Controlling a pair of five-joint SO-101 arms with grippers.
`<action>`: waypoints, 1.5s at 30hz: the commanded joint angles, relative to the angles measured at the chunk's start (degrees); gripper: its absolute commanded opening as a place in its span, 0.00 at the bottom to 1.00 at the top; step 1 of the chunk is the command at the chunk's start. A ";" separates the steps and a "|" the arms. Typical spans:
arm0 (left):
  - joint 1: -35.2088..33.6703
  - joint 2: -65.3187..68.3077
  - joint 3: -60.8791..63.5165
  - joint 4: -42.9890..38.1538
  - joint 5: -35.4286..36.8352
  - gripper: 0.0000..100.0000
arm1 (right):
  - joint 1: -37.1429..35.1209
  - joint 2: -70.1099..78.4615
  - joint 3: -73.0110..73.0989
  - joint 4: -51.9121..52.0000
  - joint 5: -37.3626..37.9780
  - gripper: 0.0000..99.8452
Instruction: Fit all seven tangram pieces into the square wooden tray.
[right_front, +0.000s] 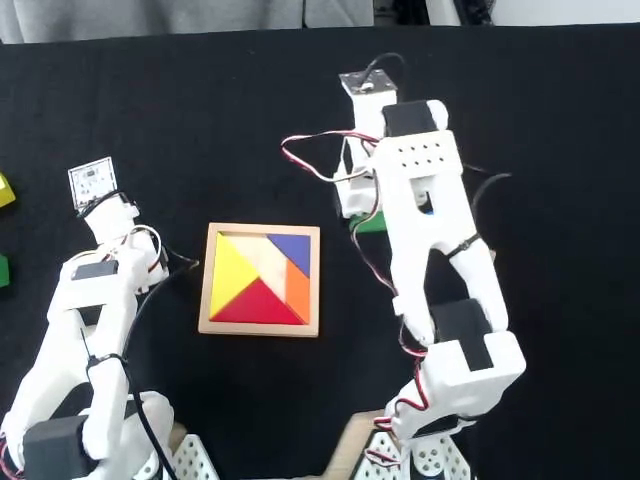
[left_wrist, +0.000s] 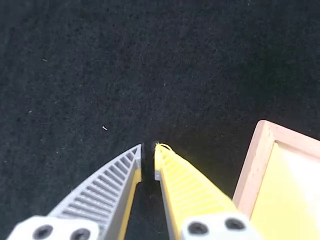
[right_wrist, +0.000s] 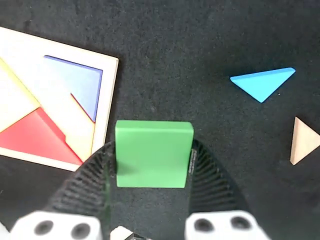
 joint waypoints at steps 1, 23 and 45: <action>0.31 -1.76 -0.31 -0.79 -0.44 0.06 | -0.88 -3.82 -2.77 0.00 0.00 0.04; 0.22 -1.76 -0.22 -0.62 -0.44 0.06 | -12.13 -3.82 -2.68 -0.79 0.44 0.04; 0.13 -2.11 0.57 -0.88 -0.44 0.06 | -25.58 4.88 -3.30 -0.79 0.44 0.04</action>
